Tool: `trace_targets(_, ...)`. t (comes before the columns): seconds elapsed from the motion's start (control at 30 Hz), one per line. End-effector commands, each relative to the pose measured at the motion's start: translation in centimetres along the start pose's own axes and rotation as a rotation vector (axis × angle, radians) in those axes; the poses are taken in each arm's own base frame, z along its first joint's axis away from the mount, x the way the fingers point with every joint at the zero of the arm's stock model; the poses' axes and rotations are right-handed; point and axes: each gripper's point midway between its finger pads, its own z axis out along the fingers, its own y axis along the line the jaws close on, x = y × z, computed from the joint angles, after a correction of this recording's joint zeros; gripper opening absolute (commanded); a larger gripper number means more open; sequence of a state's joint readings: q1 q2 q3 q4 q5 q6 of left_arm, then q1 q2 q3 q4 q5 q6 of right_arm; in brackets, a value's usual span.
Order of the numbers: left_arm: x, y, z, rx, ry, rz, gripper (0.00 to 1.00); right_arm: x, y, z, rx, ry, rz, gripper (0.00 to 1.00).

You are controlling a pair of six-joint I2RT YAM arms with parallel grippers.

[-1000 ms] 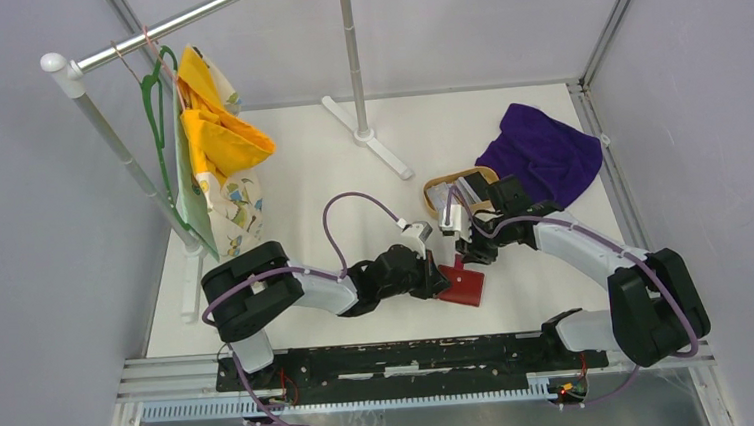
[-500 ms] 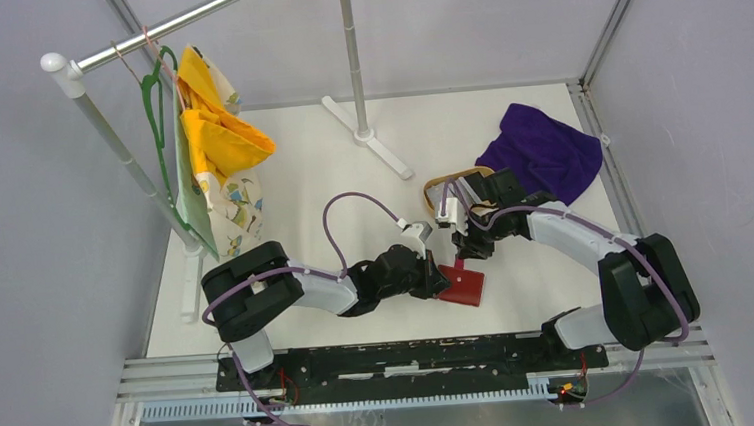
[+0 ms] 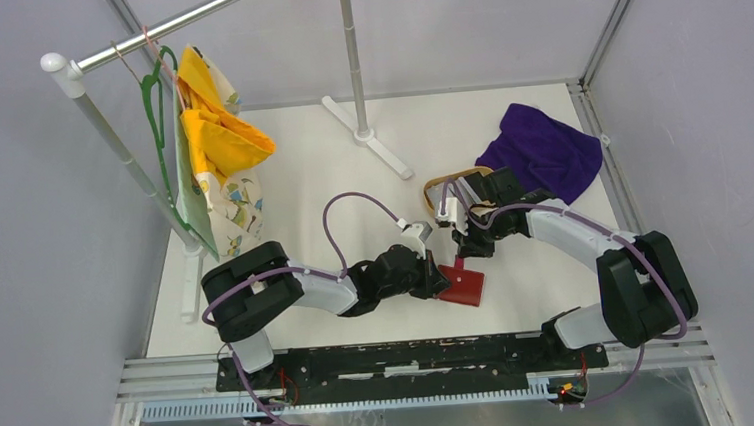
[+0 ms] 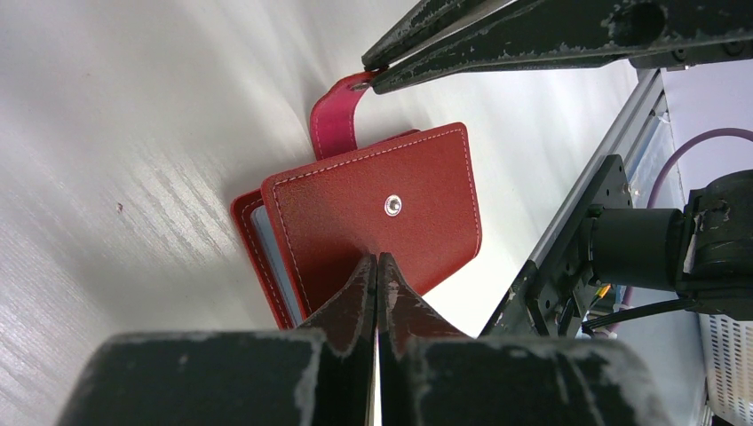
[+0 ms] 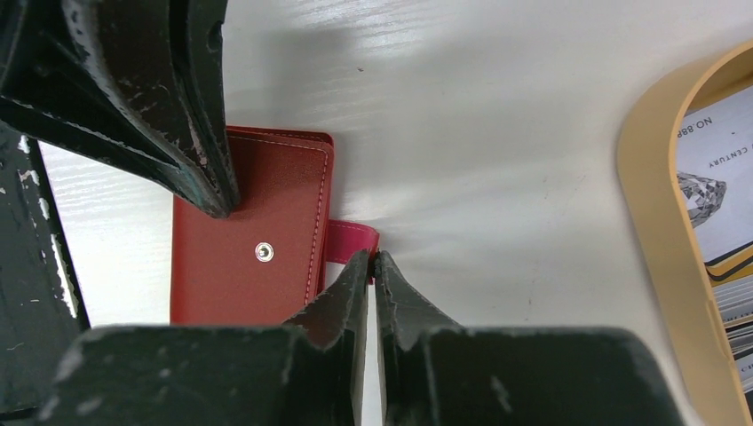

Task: Put the credit cards into the card holder
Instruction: Close the card holder at the center of the board.

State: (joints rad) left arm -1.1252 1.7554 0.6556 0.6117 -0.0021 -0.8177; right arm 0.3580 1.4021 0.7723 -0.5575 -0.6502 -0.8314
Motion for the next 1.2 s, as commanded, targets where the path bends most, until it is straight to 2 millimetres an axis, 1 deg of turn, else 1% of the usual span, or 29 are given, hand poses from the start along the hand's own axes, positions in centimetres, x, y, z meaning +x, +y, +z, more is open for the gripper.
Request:
trace_targets(0.0,-0.3,0.8,0.2,-0.049,-0.017,-0.009,0.02,-1.5,-0.7,-0.5,0.005,-0.035,-0.02,0.09)
trace_targets(0.07,-0.3,0.8,0.2,-0.05,-0.016,-0.008,0.02,-1.4,-0.7,-0.4,0.003,-0.032,-0.017,0.05)
trace_targets(0.1,-0.3,0.8,0.2,-0.05,-0.017,-0.009,0.02,-1.3,-0.6,-0.4,0.001,-0.03,-0.016,0.05)
trace_targets(0.27,-0.4,0.9,0.2,-0.053,-0.016,-0.009,0.02,-0.9,-0.7,-0.3,-0.001,-0.015,-0.006,0.12)
trace_targets(0.4,-0.4,0.7,0.3,-0.051,-0.016,-0.008,0.02,-0.9,-0.7,-0.3,0.001,-0.013,-0.006,0.13)
trace_targets(0.53,-0.3,0.8,0.2,-0.053,-0.015,-0.008,0.02,-0.9,-0.8,-0.3,0.006,-0.013,-0.008,0.1)
trace_targets(0.6,-0.3,0.9,0.2,-0.054,-0.016,-0.007,0.02,-1.0,-0.9,-0.4,0.01,-0.014,-0.01,0.07)
trace_targets(0.67,-0.3,0.9,0.2,-0.056,-0.015,-0.008,0.02,-1.1,-0.9,-0.5,0.014,-0.016,-0.011,0.01)
trace_targets(0.7,-0.3,0.9,0.2,-0.055,-0.016,-0.009,0.02,-1.1,-0.9,-0.6,0.013,-0.016,-0.011,0.0)
trace_targets(0.83,-0.3,1.1,0.3,-0.064,-0.016,-0.012,0.02,-1.1,-0.7,-0.8,0.01,-0.022,-0.008,0.0)
trace_targets(1.03,-0.1,1.7,0.4,-0.089,-0.011,-0.026,0.02,-1.4,-0.3,-1.6,0.008,-0.069,0.004,0.0)
trace_targets(1.17,-0.2,1.8,0.4,-0.093,-0.012,-0.032,0.02,-1.5,0.7,-1.7,-0.03,-0.101,-0.001,0.0)
